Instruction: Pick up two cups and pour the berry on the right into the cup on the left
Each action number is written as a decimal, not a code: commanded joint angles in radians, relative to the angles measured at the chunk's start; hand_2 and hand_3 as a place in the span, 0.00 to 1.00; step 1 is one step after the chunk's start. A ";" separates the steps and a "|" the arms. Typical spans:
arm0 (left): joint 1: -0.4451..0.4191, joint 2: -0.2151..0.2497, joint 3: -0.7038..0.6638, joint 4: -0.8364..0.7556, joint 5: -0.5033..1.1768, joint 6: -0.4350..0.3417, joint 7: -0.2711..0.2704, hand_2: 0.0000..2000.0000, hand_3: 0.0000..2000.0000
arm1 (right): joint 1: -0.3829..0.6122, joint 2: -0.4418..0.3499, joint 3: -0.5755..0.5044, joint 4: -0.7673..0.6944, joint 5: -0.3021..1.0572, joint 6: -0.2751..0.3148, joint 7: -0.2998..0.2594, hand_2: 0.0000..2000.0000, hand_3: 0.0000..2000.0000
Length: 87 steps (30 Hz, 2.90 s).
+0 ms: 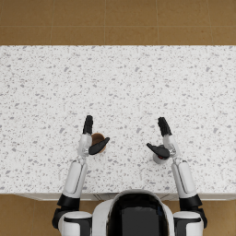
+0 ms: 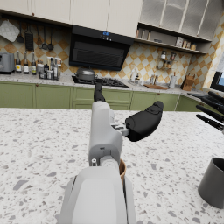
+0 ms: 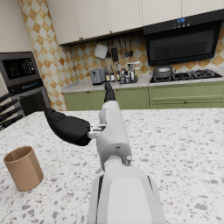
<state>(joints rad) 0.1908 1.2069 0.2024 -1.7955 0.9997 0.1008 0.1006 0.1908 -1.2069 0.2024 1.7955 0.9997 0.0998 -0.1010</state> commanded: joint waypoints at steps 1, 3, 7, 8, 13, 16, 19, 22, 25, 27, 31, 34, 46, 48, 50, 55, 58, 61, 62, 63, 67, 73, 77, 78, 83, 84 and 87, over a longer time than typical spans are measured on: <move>0.000 0.000 0.000 0.000 0.000 0.000 0.000 0.00 0.00 | 0.000 0.000 0.000 0.000 0.000 0.000 0.000 0.00 0.00; 0.000 0.000 0.000 0.000 0.000 0.000 0.000 0.00 0.00 | 0.000 0.000 0.000 0.000 0.000 0.000 0.000 0.00 0.00; 0.000 0.000 0.000 0.000 0.000 0.000 0.000 0.00 0.00 | 0.000 0.000 0.000 0.000 0.000 0.000 0.000 0.00 0.00; 0.000 0.000 0.000 0.000 0.000 0.000 0.000 0.00 0.00 | 0.000 0.000 0.000 0.000 0.000 0.000 0.000 0.00 0.00; 0.000 0.000 0.000 0.000 0.000 0.000 0.000 0.00 0.00 | 0.000 0.000 0.000 0.000 0.000 0.000 0.000 0.00 0.00; 0.000 0.000 0.000 0.000 0.000 0.000 0.000 0.00 0.00 | 0.000 0.000 0.000 0.000 0.000 0.000 0.000 0.00 0.00; 0.002 0.001 0.030 0.016 0.000 0.000 0.000 0.00 0.00 | 0.002 -0.001 0.030 -0.016 0.000 0.000 0.000 0.00 0.00; -0.015 0.002 0.016 0.015 0.000 -0.064 -0.064 0.00 0.00 | -0.007 -0.006 0.002 -0.008 0.000 -0.063 0.064 0.00 0.00; -0.056 -0.008 -0.019 0.003 0.031 -0.087 -0.087 0.00 0.00 | -0.088 0.022 -0.038 0.047 0.031 -0.086 0.087 0.00 0.00; -0.083 -0.015 -0.036 -0.013 0.093 -0.094 -0.094 0.00 0.00 | -0.117 0.028 -0.065 0.072 0.093 -0.093 0.094 0.00 0.00; -0.123 -0.019 -0.080 -0.047 0.210 -0.099 -0.099 0.00 0.00 | -0.175 0.040 -0.104 0.136 0.210 -0.098 0.099 0.00 0.00; -0.171 -0.031 -0.088 -0.066 0.246 -0.100 -0.100 0.00 0.00 | -0.246 0.054 -0.148 0.154 0.246 -0.099 0.100 0.00 0.00; -0.320 -0.063 -0.065 -0.055 0.267 -0.101 -0.101 0.00 0.00 | -0.476 0.097 -0.128 0.129 0.267 -0.100 0.101 0.00 0.00; -0.306 -0.051 -0.066 -0.027 0.267 -0.101 -0.101 0.00 0.00 | -0.474 0.092 -0.123 0.102 0.267 -0.100 0.101 0.00 0.00; -0.286 -0.038 -0.082 0.001 0.267 -0.101 -0.101 0.00 0.00 | -0.465 0.084 -0.137 0.082 0.267 -0.100 0.101 0.00 0.00; -0.244 -0.009 -0.066 0.081 0.267 -0.101 -0.101 0.00 0.00 | -0.441 0.065 -0.121 0.036 0.267 -0.100 0.101 0.00 0.00; -0.227 0.004 -0.061 0.138 0.267 -0.101 -0.101 0.00 0.00 | -0.416 0.048 -0.100 -0.003 0.267 -0.100 0.101 0.00 0.00; -0.214 0.017 -0.043 0.175 0.267 -0.101 -0.101 0.00 0.00 | -0.391 0.031 -0.076 -0.041 0.267 -0.100 0.101 0.00 0.00; -0.210 0.021 -0.038 0.189 0.267 -0.101 -0.101 0.00 0.00 | -0.385 0.027 -0.070 -0.055 0.267 -0.100 0.101 0.00 0.00; -0.197 0.029 -0.033 0.212 0.267 -0.101 -0.101 0.00 0.00 | -0.380 0.022 -0.067 -0.061 0.267 -0.102 0.101 0.00 0.00; -0.182 0.045 -0.012 0.239 0.267 -0.101 -0.101 0.00 0.00 | -0.365 0.009 -0.056 -0.089 0.267 -0.104 0.101 0.00 0.00; -0.145 0.073 -0.006 0.320 0.267 -0.099 -0.101 0.00 0.00 | -0.342 -0.013 -0.047 -0.152 0.267 -0.102 0.101 0.00 0.00; -0.123 0.089 -0.019 0.358 0.267 -0.099 -0.101 0.00 0.00 | -0.317 -0.031 -0.027 -0.186 0.267 -0.102 0.101 0.00 0.00; -0.124 0.091 -0.021 0.358 0.267 -0.099 -0.101 0.00 0.00 | -0.313 -0.034 -0.029 -0.189 0.267 -0.103 0.101 0.00 0.00; -0.122 0.102 -0.021 0.390 0.267 -0.101 -0.101 0.00 0.00 | -0.294 -0.051 -0.018 -0.209 0.267 -0.103 0.101 0.00 0.00; -0.123 0.104 -0.023 0.390 0.267 -0.101 -0.101 0.00 0.00 | -0.287 -0.055 -0.020 -0.216 0.267 -0.102 0.101 0.00 0.00; -0.131 0.106 -0.022 0.373 0.267 -0.100 -0.102 0.68 0.16 | -0.273 -0.066 -0.013 -0.222 0.267 -0.092 0.101 0.68 0.16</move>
<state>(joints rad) 0.0597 1.3149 0.1822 -1.4113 1.2665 -0.0025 -0.0014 -0.0948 -1.2695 0.1872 1.5714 1.2669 0.0302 -0.0001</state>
